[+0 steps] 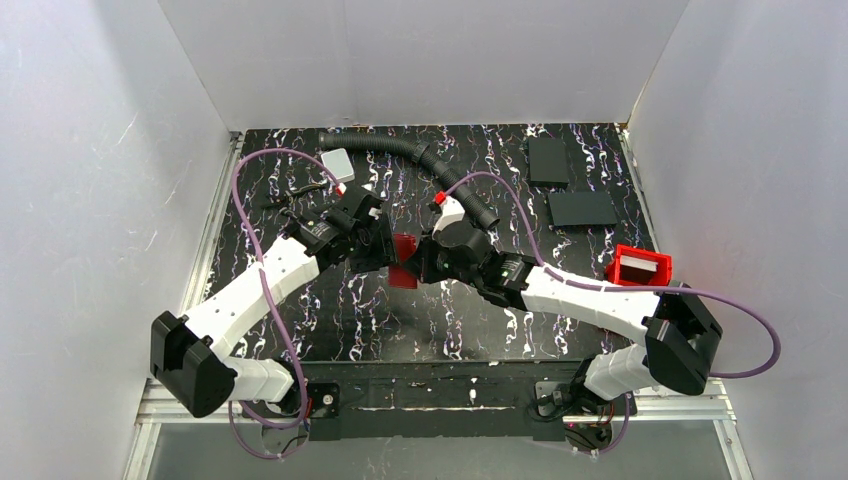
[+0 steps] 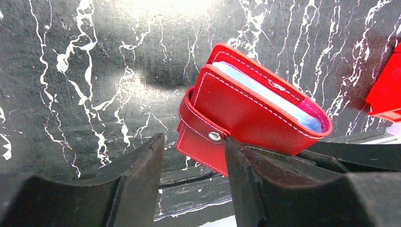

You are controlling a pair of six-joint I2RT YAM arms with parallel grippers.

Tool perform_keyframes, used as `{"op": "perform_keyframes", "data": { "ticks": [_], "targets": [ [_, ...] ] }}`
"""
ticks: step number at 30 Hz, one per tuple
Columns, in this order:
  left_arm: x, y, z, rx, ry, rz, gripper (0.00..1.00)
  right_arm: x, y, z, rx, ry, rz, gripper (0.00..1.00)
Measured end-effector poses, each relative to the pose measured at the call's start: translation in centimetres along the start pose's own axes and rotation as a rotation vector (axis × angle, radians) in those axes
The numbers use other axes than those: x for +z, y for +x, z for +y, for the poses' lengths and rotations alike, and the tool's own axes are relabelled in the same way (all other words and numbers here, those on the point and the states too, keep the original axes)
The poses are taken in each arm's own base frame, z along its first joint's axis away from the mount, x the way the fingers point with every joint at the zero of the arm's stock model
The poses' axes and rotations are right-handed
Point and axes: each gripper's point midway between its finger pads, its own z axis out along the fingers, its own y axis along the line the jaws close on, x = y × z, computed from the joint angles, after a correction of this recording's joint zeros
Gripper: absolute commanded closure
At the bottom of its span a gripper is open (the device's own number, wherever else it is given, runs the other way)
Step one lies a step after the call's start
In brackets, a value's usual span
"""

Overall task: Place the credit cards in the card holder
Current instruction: Open the card holder at the center of the board.

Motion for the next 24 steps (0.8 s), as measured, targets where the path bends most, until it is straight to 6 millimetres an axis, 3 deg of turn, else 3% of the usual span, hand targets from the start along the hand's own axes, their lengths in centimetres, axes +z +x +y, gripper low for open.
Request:
{"op": "perform_keyframes", "data": {
  "ticks": [15, 24],
  "targets": [
    [-0.8, -0.5, -0.8, -0.043, 0.040, -0.034, 0.49, -0.1, 0.7, 0.4, -0.010, 0.000, 0.014, 0.99],
    [0.1, 0.1, -1.2, -0.081, 0.069, -0.018, 0.62, 0.0, 1.0, 0.0, 0.028, 0.008, 0.002, 0.99]
  ]
}}
